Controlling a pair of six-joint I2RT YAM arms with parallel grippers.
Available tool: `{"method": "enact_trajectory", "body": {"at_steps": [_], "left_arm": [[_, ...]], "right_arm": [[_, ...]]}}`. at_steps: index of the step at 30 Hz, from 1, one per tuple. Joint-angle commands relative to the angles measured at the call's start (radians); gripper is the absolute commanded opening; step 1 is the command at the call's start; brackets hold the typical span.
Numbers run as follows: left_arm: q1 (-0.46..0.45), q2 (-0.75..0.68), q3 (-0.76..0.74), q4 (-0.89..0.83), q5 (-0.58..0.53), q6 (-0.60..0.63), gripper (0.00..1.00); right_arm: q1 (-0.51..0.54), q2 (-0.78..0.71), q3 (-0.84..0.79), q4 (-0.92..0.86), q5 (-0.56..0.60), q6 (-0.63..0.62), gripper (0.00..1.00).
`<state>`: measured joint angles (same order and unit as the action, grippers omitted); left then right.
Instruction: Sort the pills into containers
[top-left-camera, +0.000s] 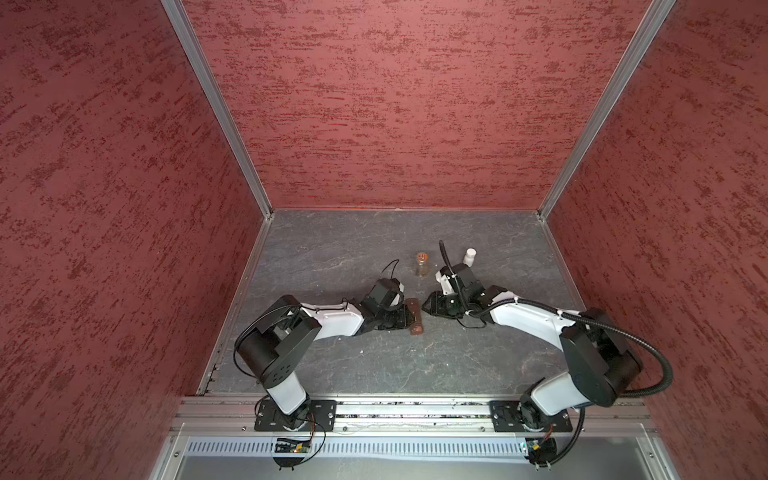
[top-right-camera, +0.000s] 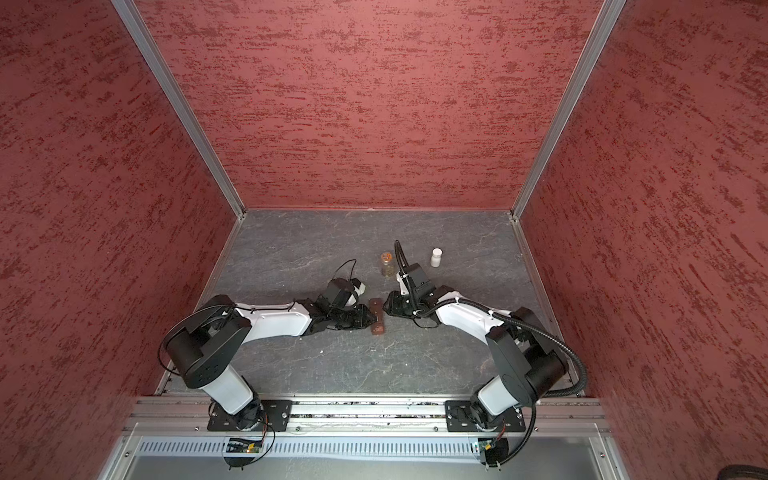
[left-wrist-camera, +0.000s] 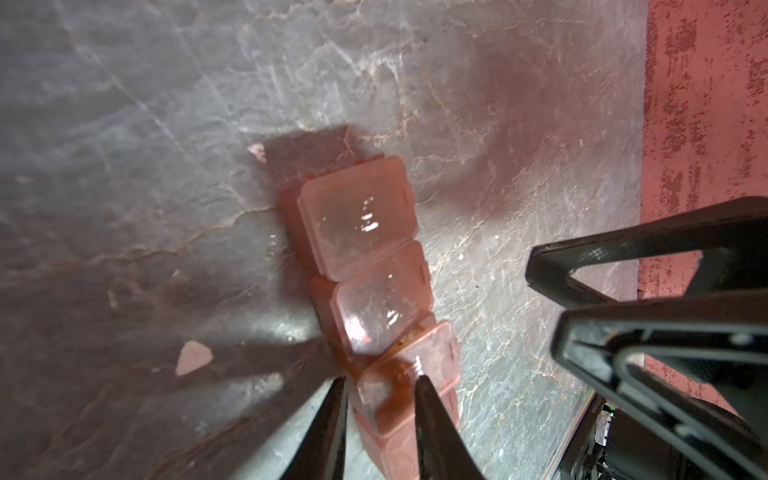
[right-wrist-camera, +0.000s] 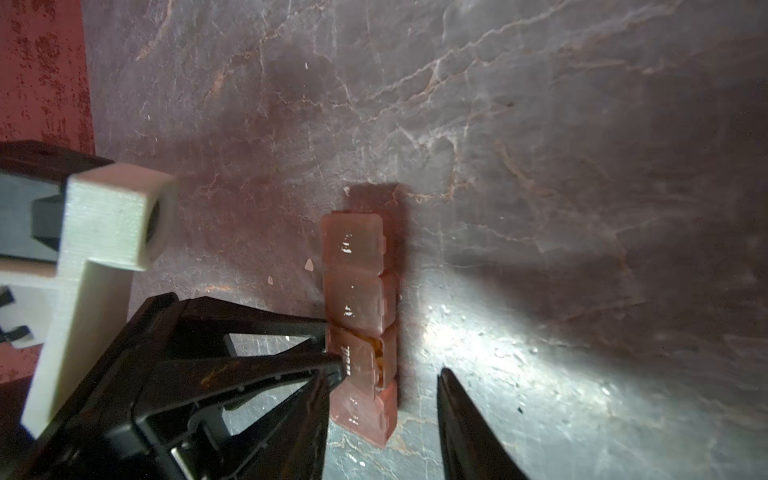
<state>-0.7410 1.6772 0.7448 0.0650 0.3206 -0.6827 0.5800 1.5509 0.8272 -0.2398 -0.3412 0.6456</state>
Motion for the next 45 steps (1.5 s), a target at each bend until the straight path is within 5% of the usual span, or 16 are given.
{"method": "enact_trajectory", "body": {"at_steps": [1,45], "left_arm": [[-0.007,0.022,0.022,-0.050,0.009,0.026,0.28],[-0.017,0.083,0.018,-0.066,0.049,0.022,0.17]], "right_arm": [[-0.003,0.039,0.002,0.027,-0.067,-0.023,0.44],[-0.003,0.214,-0.030,0.082,-0.223,-0.021,0.16]]}}
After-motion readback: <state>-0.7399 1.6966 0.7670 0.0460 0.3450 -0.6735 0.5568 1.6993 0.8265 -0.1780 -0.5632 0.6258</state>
